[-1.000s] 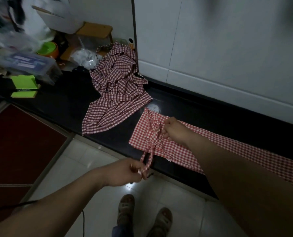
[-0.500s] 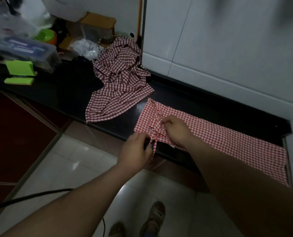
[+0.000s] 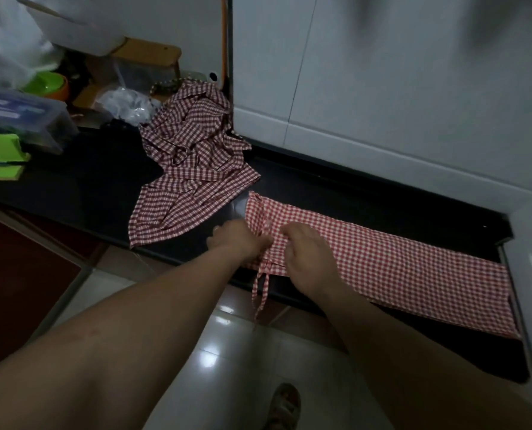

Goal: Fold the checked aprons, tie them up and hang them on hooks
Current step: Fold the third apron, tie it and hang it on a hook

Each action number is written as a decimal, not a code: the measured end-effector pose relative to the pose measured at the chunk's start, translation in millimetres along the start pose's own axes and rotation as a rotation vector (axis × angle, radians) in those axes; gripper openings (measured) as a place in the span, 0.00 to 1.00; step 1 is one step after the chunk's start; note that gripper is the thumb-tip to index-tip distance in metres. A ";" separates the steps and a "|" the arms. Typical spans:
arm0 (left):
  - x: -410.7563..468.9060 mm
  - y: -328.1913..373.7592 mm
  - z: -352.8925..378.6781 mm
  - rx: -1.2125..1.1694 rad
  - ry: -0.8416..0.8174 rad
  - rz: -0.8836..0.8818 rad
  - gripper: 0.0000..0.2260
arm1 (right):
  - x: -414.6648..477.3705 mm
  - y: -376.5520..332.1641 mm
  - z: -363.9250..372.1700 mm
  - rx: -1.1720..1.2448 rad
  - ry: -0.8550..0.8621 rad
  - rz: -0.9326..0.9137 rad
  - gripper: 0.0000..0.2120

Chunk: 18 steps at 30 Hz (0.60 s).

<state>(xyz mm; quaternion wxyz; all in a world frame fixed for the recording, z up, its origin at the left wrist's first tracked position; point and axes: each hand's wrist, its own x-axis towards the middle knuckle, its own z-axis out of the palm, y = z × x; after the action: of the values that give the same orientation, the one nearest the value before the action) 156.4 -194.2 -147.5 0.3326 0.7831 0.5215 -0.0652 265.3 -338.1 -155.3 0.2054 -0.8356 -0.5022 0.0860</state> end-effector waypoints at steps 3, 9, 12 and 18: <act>3.0 3.7 1.9 -0.128 -0.007 0.100 0.15 | -7.5 21.0 8.4 -0.143 0.014 0.150 0.28; -11.0 38.8 -8.2 -0.131 0.098 0.267 0.08 | -9.4 38.4 8.0 -0.083 0.068 0.149 0.28; -24.9 63.6 -11.1 -0.055 0.120 0.292 0.07 | -9.4 41.5 -3.4 0.123 0.090 0.189 0.19; -44.3 98.9 5.0 -0.432 -0.161 0.376 0.10 | 13.5 59.6 -59.1 1.377 -0.251 0.900 0.42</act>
<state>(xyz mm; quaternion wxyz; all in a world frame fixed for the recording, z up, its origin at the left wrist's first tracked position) 222.8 -254.7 -86.7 0.5380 0.7693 0.3411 0.0480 340.4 -366.0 -126.9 0.5591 -0.6281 0.0255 0.5405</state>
